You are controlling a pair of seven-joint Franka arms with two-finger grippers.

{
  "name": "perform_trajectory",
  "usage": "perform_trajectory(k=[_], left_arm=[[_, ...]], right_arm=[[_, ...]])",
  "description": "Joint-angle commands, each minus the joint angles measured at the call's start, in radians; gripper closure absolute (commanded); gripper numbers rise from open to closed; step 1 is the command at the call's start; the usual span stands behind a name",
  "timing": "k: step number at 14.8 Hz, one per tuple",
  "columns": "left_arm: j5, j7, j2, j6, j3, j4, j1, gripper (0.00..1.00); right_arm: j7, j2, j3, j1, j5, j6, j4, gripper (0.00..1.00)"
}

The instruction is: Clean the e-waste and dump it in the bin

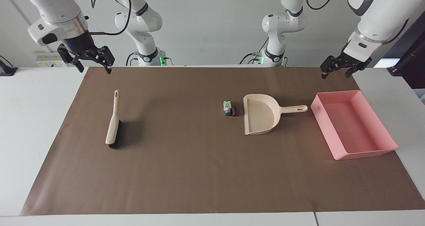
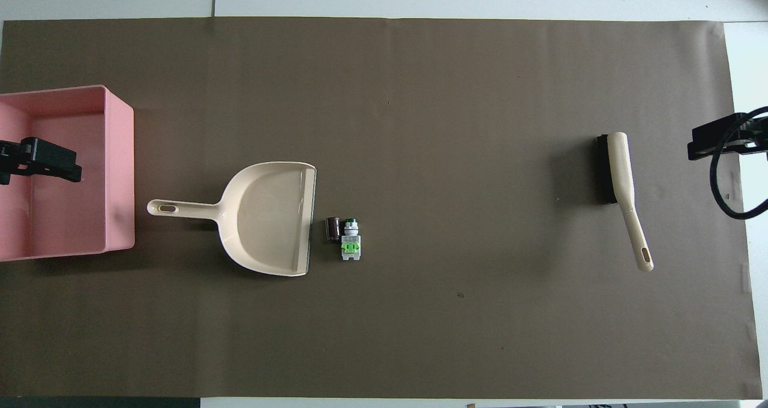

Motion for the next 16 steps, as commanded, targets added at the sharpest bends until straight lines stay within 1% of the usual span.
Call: perform_trajectory(k=[1,14,16], left_arm=[[0.013,0.001,-0.023,-0.005,-0.008,-0.022,0.008,0.01],[0.013,0.014,-0.023,0.057,-0.008,-0.023,0.006,0.01],[0.013,0.091,-0.023,0.066,-0.009,-0.025,0.006,0.01]], right_arm=[[-0.017,0.002,0.0,-0.004,0.009,0.008,-0.002,0.01],[-0.011,-0.001,0.0,-0.015,0.012,0.008,-0.011,0.01],[-0.014,-0.021,0.002,-0.015,0.017,0.012,-0.052,0.01]])
